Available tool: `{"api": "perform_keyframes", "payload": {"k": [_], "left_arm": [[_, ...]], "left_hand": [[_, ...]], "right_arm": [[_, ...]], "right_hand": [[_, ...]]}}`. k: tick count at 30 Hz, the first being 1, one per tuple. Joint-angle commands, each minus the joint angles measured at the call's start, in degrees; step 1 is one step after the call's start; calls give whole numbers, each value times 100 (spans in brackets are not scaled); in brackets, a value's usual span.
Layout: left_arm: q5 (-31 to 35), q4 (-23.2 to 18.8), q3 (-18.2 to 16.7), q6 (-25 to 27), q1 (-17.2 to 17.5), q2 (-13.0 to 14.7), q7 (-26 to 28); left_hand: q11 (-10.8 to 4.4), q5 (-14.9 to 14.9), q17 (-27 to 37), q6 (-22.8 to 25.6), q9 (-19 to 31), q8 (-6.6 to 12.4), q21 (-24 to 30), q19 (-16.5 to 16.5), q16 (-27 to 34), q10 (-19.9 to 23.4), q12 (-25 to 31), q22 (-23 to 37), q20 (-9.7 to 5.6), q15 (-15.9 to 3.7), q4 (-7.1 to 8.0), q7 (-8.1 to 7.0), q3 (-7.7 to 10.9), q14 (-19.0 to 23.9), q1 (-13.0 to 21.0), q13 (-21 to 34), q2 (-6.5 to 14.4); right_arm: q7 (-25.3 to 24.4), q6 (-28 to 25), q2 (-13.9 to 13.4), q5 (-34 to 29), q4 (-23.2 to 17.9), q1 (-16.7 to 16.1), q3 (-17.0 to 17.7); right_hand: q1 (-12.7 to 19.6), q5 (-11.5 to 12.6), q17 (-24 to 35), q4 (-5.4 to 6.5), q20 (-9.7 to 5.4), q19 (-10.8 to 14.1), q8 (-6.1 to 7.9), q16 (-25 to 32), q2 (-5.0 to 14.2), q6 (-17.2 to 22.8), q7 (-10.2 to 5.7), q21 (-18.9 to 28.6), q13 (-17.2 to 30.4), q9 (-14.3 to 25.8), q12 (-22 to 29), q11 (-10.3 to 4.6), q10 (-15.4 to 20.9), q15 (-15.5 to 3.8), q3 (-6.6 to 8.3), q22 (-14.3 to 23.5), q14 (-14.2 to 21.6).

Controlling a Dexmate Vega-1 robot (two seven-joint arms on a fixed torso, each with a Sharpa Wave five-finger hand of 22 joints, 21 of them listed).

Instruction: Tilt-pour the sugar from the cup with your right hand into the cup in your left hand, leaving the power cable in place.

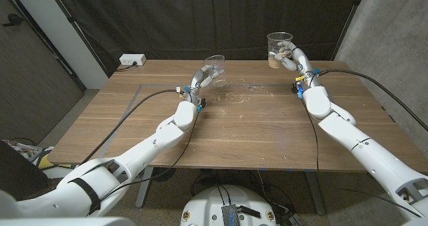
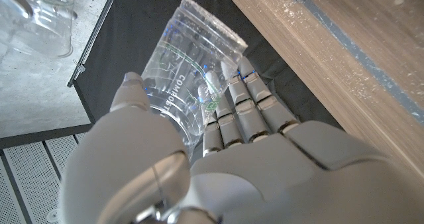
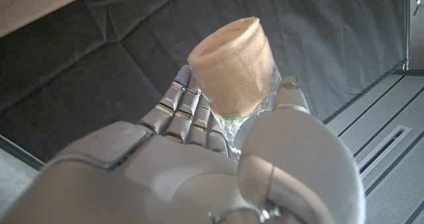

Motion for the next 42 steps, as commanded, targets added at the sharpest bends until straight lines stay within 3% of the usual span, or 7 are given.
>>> {"api": "perform_keyframes", "payload": {"k": [1,17,26,42], "left_arm": [[-99,128,-12,51,-54,-20,-182],[-151,416,25,180,-264,-151,-474],[-85,825,120,-236,-419,-290,-704],[96,317,164,-77,-264,-98,-523]], "left_hand": [[-30,-5,25,66,18,26,48,36,42,71,46,24,-33,-445,24,15,4,81,-9,28,32],[-20,-6,44,98,35,19,79,47,52,97,40,26,-40,-452,33,28,-11,97,-7,40,38],[-12,-6,54,96,44,6,89,35,55,89,35,27,-44,-450,36,18,-17,100,-1,57,42],[-26,-8,79,112,68,-15,122,22,48,92,22,27,-54,-481,33,9,-44,77,16,90,25]], "right_arm": [[460,-670,-188,-114,-510,277,-35],[1016,-1493,-442,-372,-1056,724,-140],[1271,-1849,-478,-602,-1243,989,-284],[1823,-2306,-483,-1157,-1408,1494,-682]], "right_hand": [[-35,3,6,-7,-106,-10,-7,-31,13,55,-25,13,4,16,-23,-22,39,-984,-2,-7,58],[-62,0,6,6,-101,-21,-25,-82,21,73,-32,8,-3,10,-41,-34,61,-997,2,-48,88],[-84,-2,9,16,-100,-11,-32,-102,29,90,-32,12,-7,7,-51,-30,78,-1006,4,-72,124],[-87,-1,39,11,-92,-6,-30,-109,39,152,-45,13,-5,5,-61,-48,124,-1023,13,-116,195]]}}
